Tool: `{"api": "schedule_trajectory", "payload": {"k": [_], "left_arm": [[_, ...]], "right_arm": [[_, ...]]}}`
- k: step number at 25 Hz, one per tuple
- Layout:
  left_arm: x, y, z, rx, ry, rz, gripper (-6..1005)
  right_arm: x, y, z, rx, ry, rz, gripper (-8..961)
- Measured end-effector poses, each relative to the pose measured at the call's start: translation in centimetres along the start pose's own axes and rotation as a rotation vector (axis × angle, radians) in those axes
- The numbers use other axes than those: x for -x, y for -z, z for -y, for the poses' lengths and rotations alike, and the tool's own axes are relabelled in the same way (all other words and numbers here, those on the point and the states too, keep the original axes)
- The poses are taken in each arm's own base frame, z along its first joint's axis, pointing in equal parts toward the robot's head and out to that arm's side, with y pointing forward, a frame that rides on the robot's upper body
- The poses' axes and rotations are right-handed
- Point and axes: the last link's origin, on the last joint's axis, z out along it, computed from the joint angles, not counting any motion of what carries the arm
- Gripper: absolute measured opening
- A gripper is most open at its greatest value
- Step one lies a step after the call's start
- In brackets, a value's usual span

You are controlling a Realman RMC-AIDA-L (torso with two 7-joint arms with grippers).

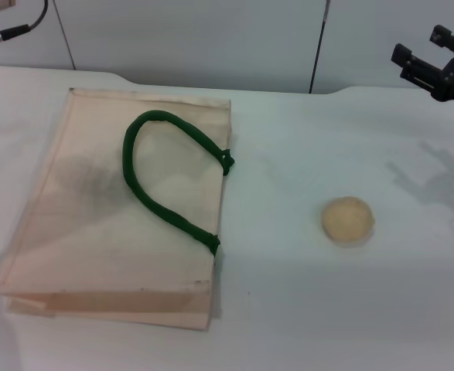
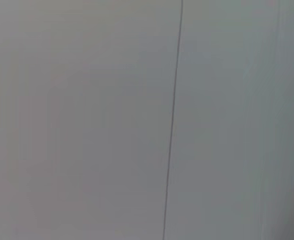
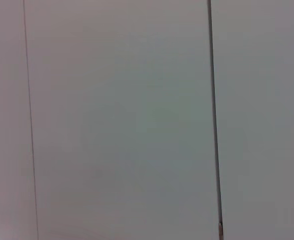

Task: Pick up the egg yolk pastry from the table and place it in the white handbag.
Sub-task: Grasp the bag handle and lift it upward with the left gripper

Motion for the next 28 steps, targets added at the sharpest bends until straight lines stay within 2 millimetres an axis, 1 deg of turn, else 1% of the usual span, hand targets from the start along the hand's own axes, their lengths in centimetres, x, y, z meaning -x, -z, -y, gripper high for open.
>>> {"api": "schedule_trajectory", "payload": {"k": [10, 19, 28], "left_arm": [[-0.7, -0.4, -0.2, 0.013, -0.026, -0.026, 392], [-1.2, -0.7, 0.3, -0.016, -0.007, -0.028, 393], [-2.1, -0.5, -0.3, 0.014, -0.064, -0.061, 395]], "right_arm": [[0.1, 0.0, 0.0, 0.001, 0.004, 0.002, 825], [0.1, 0.0, 0.0, 0.001, 0.003, 0.002, 823], [0.2, 0.0, 0.1, 0.0, 0.005, 0.003, 823]]}}
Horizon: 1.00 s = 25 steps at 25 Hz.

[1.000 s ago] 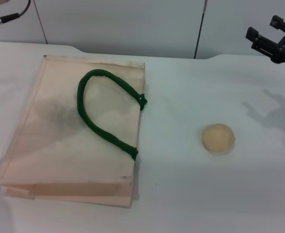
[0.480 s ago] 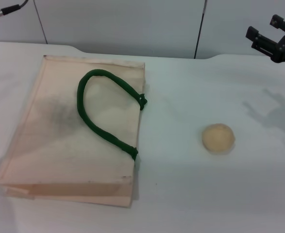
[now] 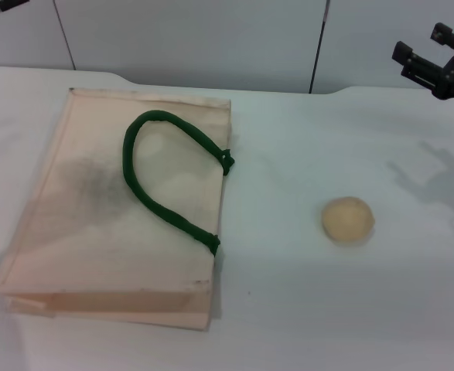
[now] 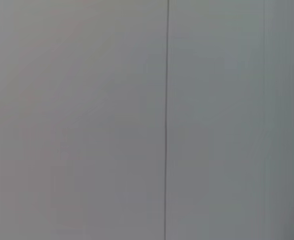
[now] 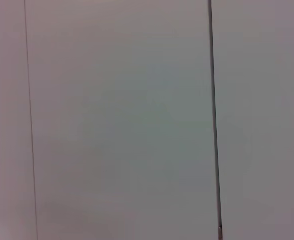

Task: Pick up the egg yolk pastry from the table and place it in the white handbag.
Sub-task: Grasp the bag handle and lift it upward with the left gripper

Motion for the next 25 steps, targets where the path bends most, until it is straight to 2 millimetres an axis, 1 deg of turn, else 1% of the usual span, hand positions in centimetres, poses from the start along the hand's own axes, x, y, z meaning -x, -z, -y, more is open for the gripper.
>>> {"api": "schedule_trajectory", "payload": {"k": [4, 8, 14, 25], "left_arm": [[-0.1, -0.1, -0.2, 0.009, -0.017, -0.003, 396], [-0.4, 0.6, -0.5, 0.014, -0.061, -0.03, 396], [-0.3, 1.2, -0.4, -0.004, -0.068, -0.04, 397], [-0.6, 1.2, -0.2, -0.017, -0.072, -0.054, 397]], "right_arm": [[0.0, 0.0, 0.0, 0.0, -0.001, 0.001, 823], [0.1, 0.0, -0.1, 0.007, -0.002, 0.006, 823], [0.0, 0.3, 0.0, 0.003, -0.006, 0.007, 823], [0.2, 0.1, 0.0, 0.006, -0.004, 0.011, 824]]}}
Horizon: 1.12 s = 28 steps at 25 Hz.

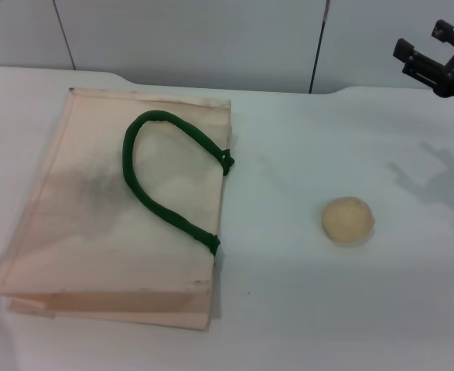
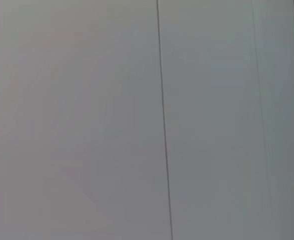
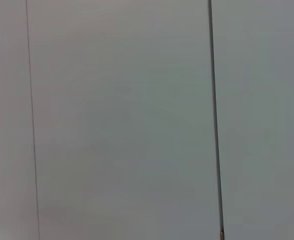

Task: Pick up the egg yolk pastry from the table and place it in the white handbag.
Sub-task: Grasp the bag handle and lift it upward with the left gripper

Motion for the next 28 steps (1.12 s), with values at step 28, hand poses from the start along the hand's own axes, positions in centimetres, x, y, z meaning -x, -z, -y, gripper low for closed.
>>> {"api": "schedule_trajectory", "payload": {"k": [28], "left_arm": [[-1.7, 2.7, -0.1, -0.062, -0.007, 0.072, 392]], "right_arm": [[-0.2, 0.3, 0.2, -0.006, -0.005, -0.006, 819]]}}
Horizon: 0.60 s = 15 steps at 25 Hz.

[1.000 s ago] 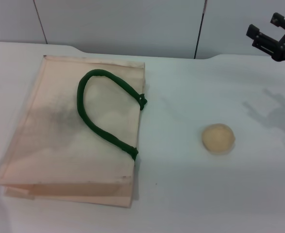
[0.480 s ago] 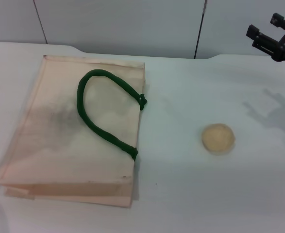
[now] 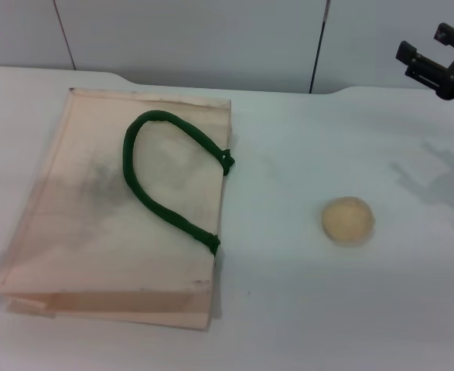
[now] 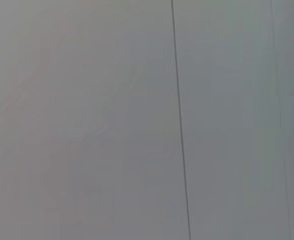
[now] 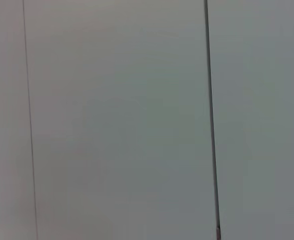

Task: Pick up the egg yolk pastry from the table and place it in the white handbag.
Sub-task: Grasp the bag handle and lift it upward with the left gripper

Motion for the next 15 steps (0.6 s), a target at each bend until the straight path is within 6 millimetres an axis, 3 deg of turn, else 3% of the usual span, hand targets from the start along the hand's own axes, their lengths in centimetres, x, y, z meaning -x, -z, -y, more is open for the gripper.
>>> {"api": "schedule_trajectory", "payload": {"k": [7, 15], "left_arm": [[0.4, 0.6, 0.1, -0.018, -0.007, 0.036, 393], [1.0, 2.8, 0.4, -0.103, -0.018, 0.219, 395]], "right_arm": [[0.0, 0.1, 0.0, -0.002, -0.001, 0.001, 819], [-0.2, 0.4, 0.1, -0.009, -0.007, -0.003, 818]]}}
